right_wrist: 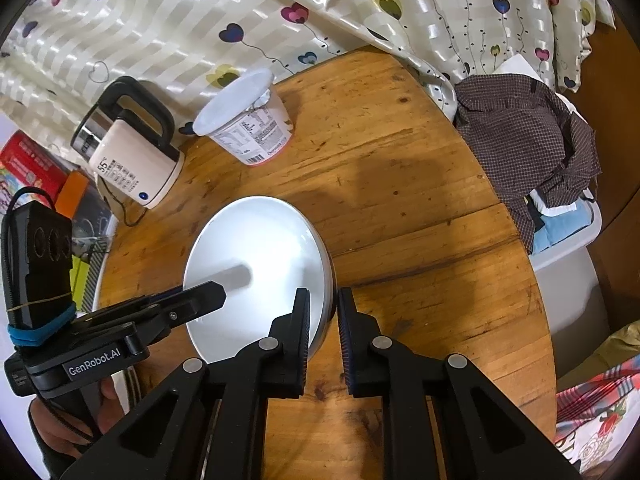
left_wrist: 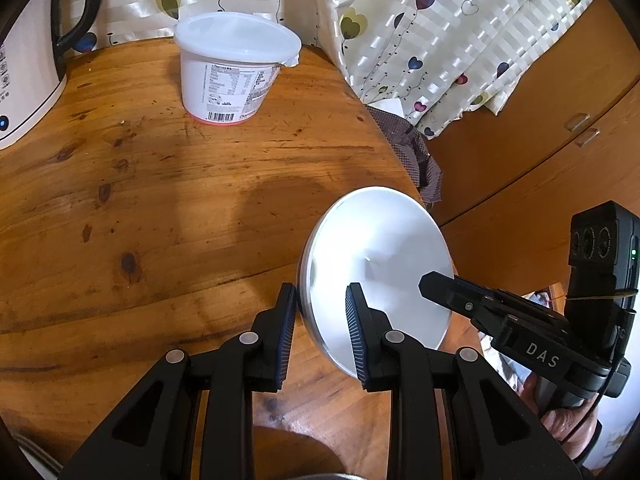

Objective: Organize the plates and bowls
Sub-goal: 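Lift the blue-rimmed bowl with both grippers and carry it over the bowl stack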

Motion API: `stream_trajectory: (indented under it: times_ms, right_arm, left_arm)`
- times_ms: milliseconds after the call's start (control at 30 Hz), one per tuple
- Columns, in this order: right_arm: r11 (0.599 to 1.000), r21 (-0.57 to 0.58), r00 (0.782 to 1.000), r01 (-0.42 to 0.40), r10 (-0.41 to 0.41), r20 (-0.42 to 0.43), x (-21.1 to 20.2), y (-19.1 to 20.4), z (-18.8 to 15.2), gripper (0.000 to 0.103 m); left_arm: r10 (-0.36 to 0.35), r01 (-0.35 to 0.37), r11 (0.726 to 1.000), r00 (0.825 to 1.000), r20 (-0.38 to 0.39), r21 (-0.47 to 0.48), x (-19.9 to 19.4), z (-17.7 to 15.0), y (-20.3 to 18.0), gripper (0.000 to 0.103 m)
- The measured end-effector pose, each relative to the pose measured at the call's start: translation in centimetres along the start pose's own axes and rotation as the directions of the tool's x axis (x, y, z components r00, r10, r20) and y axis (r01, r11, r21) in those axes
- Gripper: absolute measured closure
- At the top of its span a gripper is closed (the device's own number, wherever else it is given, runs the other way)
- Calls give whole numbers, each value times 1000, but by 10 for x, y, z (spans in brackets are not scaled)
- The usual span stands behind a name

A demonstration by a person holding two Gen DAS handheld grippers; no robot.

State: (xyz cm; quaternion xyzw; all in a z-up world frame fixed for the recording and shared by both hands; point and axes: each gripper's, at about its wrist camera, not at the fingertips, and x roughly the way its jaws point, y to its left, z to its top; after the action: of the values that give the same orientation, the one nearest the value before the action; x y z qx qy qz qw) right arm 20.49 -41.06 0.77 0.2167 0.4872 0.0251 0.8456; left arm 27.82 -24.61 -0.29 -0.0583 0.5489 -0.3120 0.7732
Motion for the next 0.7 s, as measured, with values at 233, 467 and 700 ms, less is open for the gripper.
stream_trajectory:
  times_ms: [233,467,700]
  right_arm:
    - [1000,-18,1000,-10,11,12,-16,11,-5,89]
    - [999,-40,999,-29,30,21,-36,24,-14,89]
    - [996,-80,998,-48,50,23,-54,43,-28,89]
  left_arm:
    - [3,-3,1000,1000,11,-8,-17,-9,-5,77]
    - [7,-6,1000,999,36,-17,-42,-21,-11,77]
    - [32,-30,999,997,69,-28,-69,-37,-15,77]
